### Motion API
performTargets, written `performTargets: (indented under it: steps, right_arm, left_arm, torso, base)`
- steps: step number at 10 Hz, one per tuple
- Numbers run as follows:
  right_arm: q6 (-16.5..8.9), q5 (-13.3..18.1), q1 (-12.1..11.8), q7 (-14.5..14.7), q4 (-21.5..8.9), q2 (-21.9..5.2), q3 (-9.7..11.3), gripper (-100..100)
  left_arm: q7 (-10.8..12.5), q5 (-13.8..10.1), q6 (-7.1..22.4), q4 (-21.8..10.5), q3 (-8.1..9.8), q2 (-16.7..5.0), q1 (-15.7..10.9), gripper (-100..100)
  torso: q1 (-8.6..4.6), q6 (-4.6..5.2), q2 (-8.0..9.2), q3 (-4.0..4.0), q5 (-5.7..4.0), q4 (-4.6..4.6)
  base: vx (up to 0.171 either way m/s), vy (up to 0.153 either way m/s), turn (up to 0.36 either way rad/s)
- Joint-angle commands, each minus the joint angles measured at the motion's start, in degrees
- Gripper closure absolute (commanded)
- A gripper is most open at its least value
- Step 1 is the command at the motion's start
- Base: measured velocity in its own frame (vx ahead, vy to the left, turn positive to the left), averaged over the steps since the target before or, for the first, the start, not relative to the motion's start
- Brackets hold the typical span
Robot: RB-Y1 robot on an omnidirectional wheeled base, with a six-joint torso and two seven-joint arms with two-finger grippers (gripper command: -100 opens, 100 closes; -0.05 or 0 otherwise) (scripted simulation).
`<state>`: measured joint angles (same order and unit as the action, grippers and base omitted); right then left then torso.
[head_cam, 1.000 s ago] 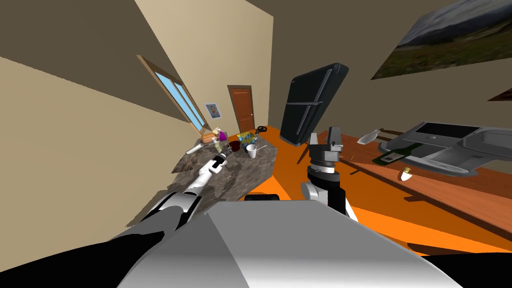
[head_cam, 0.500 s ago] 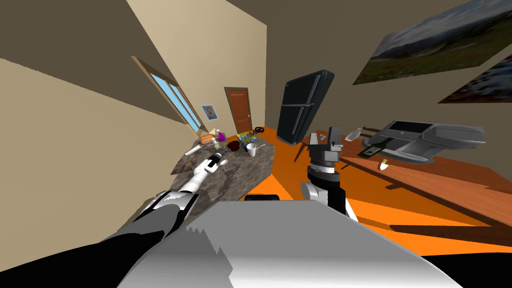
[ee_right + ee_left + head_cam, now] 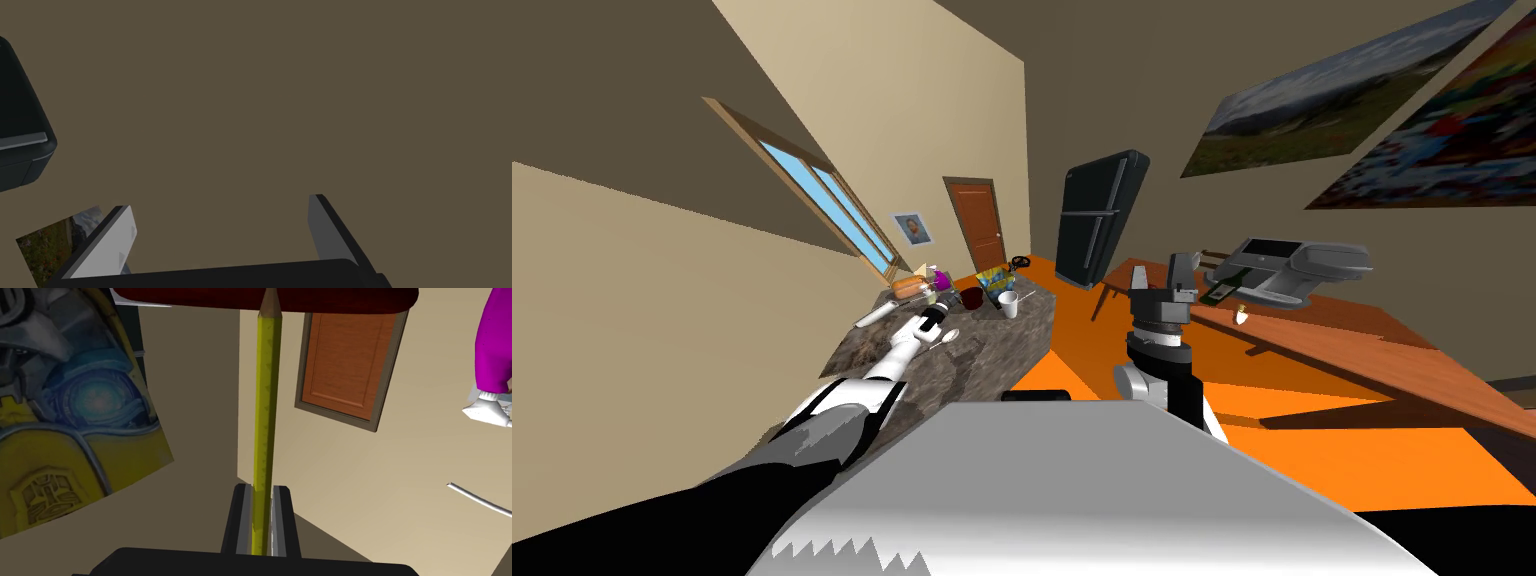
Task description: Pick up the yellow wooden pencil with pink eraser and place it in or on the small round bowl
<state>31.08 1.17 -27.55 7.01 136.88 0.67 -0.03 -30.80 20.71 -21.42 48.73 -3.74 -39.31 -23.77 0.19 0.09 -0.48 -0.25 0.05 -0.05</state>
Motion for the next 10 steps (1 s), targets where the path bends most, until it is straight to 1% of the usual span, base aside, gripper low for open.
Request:
performTargets:
  steps: [1, 2, 3, 4, 5, 9, 10]
  right_arm:
    - [0.0, 0.0, 0.0, 0.0, 0.0, 0.0, 0.0, 0]
    - [0.0, 0.0, 0.0, 0.0, 0.0, 0.0, 0.0, 0]
    - [0.0, 0.0, -0.01, 0.0, 0.0, 0.0, 0.0, 0]
    - [0.0, 0.0, 0.0, 0.0, 0.0, 0.01, 0.0, 0]
    - [0.0, 0.0, 0.0, 0.0, 0.0, 0.01, 0.0, 0]
    - [0.0, 0.0, 0.0, 0.0, 0.0, 0.01, 0.0, 0]
    - [0.0, 0.0, 0.0, 0.0, 0.0, 0.01, 0.0, 0]
  left_arm:
    - [-0.06, -0.04, -0.69, -1.22, 1.0, -0.59, -1.03, 100]
    - [-0.06, -0.04, -0.69, -1.22, 1.0, -0.59, -1.03, 100]
    - [-0.15, -0.06, -0.98, -1.55, 1.58, -1.0, -1.54, 100]
    - [0.05, -0.07, -1.0, -1.8, 1.24, -0.9, -1.63, 100]
    - [-0.02, -0.09, -1.22, -2.02, 1.34, -0.95, -1.76, -100]
    - [-0.01, -0.09, -1.2, -2.0, 1.33, -0.94, -1.74, -100]
    - [-0.01, -0.09, -1.2, -2.0, 1.33, -0.94, -1.74, 0]
  torso:
    - [0.0, 0.0, 0.0, 0.0, 0.0, 0.0]
    - [0.05, 0.09, -0.15, -0.1, 0.02, -0.05]
    - [-0.02, -0.04, -0.16, -0.13, 0.04, -0.11]
    - [-0.1, -0.09, 0.06, -0.01, 0.02, -0.07]
    - [-0.15, -0.08, 0.16, 0.04, 0.01, -0.06]
    - [-0.19, -0.08, 0.21, 0.07, 0.0, -0.04]
    - [-0.19, -0.08, 0.21, 0.07, 0.0, -0.04]
  base:
    - [0.101, 0.078, -0.305]
    - [0.079, 0.045, -0.096]
    - [-0.003, 0.003, -0.014]
    - [-0.003, 0.003, -0.011]
    - [0.0, 0.0, 0.0]
    - [0.0, 0.0, 0.0]
    - [0.0, 0.0, 0.0]
